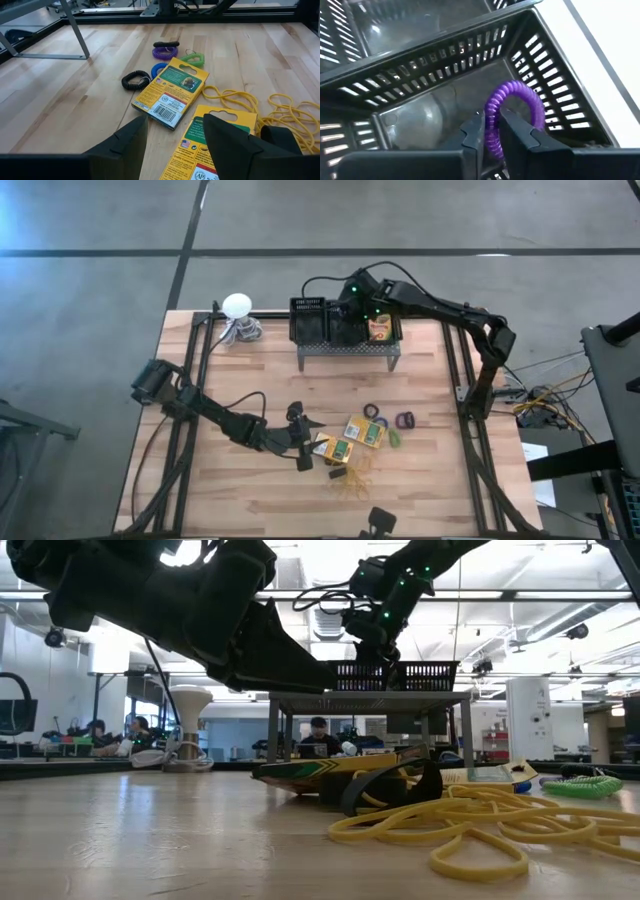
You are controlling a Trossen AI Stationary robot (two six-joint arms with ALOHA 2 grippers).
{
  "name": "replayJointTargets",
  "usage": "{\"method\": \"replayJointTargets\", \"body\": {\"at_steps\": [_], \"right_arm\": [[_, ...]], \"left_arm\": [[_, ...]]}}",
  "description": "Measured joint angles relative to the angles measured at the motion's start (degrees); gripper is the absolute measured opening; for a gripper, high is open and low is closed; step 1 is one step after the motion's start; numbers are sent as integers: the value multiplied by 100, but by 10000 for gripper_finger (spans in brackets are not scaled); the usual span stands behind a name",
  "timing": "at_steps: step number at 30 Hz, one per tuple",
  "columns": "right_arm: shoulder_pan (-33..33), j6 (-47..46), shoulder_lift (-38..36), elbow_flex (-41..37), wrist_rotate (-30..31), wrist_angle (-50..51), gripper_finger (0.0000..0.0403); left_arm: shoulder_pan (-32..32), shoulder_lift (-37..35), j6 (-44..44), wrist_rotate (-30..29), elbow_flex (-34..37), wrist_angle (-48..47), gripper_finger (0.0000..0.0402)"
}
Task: Pick & Place Office Desk Supplies
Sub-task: Put the violet keychain into the middle black bin on the shelf, then put the black rubber band into the left black bin on the shelf
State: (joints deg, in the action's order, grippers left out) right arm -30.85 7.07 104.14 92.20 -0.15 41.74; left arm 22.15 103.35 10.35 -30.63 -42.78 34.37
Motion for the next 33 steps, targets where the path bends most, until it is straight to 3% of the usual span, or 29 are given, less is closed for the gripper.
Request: {"method": "replayJointTargets", "body": {"at_steps": [10,18,25,33], "right_arm": [[3,-17,0,0,13,-55,105],[218,-80,-499,200,44,-176,100],[1318,131,-1686,-379,508,-679,61],[3135,167,-2973,-2592,1424,-2337,32]], "left_arm": [[0,0,0,0,0,11,197],[0,0,2,0,0,11,197],[15,-1,22,0,-1,9,197],[31,0,22,0,-2,11,197]]}}
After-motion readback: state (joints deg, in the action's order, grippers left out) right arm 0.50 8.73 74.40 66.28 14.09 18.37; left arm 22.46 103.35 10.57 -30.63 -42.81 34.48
